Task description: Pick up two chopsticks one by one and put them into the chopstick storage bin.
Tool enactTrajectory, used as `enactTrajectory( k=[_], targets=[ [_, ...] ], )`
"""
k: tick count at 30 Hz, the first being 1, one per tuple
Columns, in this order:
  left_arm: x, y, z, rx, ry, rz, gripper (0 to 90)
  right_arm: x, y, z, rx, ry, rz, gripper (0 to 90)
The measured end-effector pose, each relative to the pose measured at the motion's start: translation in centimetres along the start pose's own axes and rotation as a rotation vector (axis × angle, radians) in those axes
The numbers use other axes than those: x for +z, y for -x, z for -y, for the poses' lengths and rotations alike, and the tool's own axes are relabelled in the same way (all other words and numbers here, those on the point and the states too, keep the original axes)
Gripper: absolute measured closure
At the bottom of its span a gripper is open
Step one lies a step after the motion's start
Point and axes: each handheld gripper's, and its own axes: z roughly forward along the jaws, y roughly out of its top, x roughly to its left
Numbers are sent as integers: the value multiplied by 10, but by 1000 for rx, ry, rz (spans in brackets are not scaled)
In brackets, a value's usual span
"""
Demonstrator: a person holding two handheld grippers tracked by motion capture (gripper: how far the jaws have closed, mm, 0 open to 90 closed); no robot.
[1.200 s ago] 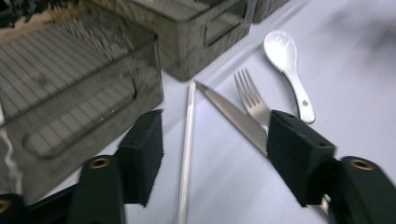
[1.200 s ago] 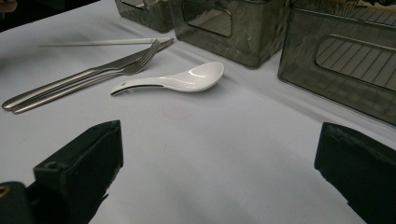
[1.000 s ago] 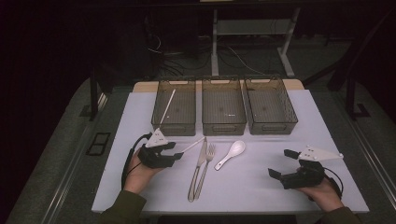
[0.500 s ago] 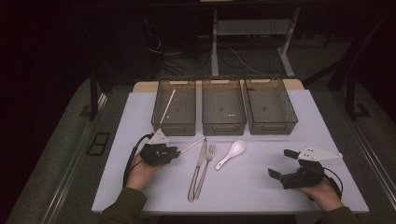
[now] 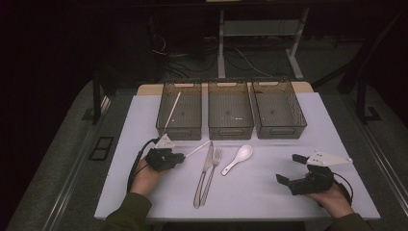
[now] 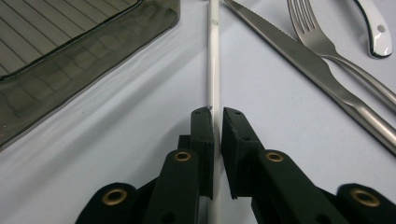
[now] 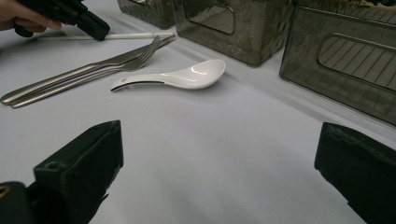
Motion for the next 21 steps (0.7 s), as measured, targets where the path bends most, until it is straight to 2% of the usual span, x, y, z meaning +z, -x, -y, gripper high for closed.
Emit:
enactTrajectory(
  k=[7, 13, 21],
  targets=[
    [0, 3, -2, 21, -9, -18, 842, 0, 0, 0, -3, -1, 1, 13],
    [0, 2, -2, -12, -14, -15, 847, 0, -1, 0, -5, 0, -2, 13],
    [-1, 5, -4, -1, -25, -28, 847, 0, -1, 0, -9, 1, -4, 13]
  ],
)
